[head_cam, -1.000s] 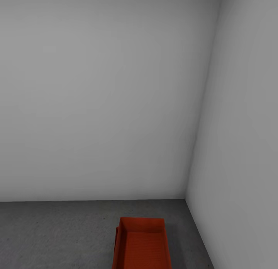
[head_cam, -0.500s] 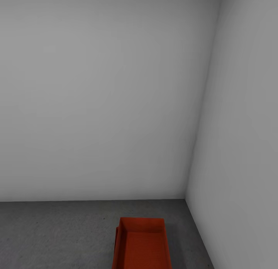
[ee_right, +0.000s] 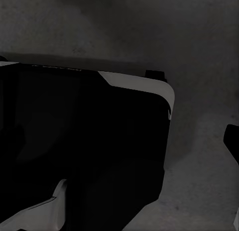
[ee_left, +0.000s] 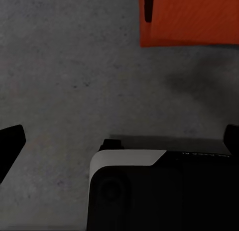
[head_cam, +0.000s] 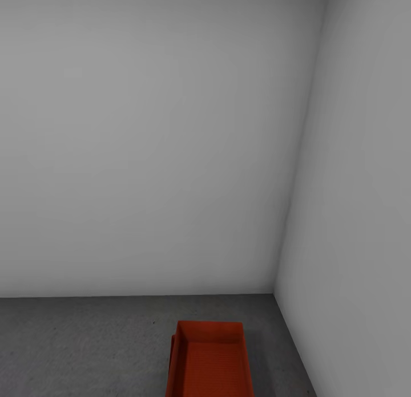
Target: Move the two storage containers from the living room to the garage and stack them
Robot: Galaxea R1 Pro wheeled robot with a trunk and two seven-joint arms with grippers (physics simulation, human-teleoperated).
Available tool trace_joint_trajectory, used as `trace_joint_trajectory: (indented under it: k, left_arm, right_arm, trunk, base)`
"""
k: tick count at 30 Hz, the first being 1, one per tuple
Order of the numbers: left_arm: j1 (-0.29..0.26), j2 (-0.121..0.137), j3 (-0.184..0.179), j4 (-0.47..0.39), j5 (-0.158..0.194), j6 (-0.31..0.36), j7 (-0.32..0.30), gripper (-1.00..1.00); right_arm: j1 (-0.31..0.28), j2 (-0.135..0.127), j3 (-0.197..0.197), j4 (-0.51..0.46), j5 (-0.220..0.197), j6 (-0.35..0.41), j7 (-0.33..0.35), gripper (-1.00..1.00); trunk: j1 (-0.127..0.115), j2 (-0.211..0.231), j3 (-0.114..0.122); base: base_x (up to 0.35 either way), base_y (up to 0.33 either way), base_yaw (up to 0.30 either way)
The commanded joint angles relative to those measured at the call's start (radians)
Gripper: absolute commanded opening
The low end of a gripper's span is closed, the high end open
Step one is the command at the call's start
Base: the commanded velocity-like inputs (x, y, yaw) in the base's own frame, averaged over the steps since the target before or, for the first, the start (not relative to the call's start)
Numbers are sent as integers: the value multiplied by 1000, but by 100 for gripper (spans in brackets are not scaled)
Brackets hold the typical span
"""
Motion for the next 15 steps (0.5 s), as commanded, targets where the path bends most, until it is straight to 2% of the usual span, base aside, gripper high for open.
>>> trace_joint_trajectory:
  k: [1,15]
  left_arm:
    - [0,1,-9,3,9,-4,4,100]
    - [0,2,-9,8,11,-9,4,100]
  right_arm:
    - [-1,0,-2,1,9,1,3,100]
    - [-1,-1,-2,1,9,1,3,100]
  trunk:
    - [0,-1,0]
    - [0,-1,0]
  base:
    - [0,0,0]
    - [0,0,0]
